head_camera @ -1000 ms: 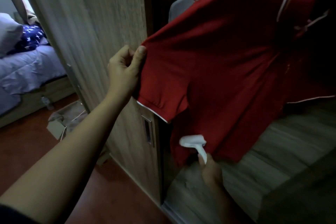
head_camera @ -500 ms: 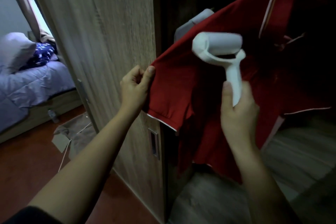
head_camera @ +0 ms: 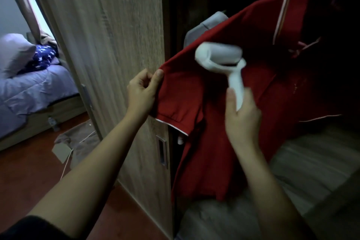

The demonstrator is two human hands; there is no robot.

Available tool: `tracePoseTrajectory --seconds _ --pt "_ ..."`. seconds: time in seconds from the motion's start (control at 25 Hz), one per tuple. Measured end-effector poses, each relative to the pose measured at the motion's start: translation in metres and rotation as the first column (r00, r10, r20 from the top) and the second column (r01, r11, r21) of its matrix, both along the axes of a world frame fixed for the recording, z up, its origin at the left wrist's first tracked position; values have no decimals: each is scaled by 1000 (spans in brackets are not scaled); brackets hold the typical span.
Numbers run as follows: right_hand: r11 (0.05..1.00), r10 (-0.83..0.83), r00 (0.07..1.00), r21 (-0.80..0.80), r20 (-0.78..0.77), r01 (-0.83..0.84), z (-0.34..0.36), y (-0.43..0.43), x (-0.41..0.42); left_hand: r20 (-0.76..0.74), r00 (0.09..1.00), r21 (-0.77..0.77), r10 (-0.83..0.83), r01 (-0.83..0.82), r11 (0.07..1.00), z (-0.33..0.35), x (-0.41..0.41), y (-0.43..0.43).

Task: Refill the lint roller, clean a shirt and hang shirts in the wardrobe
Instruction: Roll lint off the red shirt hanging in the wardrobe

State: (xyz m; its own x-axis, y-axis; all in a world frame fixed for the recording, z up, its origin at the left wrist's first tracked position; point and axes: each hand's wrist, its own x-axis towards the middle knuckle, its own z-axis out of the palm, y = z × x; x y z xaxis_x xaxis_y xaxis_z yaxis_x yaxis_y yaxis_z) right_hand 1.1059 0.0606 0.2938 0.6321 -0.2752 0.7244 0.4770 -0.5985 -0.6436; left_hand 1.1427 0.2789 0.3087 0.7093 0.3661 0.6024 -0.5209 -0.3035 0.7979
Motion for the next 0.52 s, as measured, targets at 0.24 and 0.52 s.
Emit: tracePoseTrajectory --seconds 0.24,0.52 --pt "997 -77 997 5 8 77 -48 -29 22 -18 1000 34 10 -9 999 5 -3 2" --pt "993 -114 920 -58 -376 99 -239 -16 35 43 999 48 0 -2 999 -4 4 3"
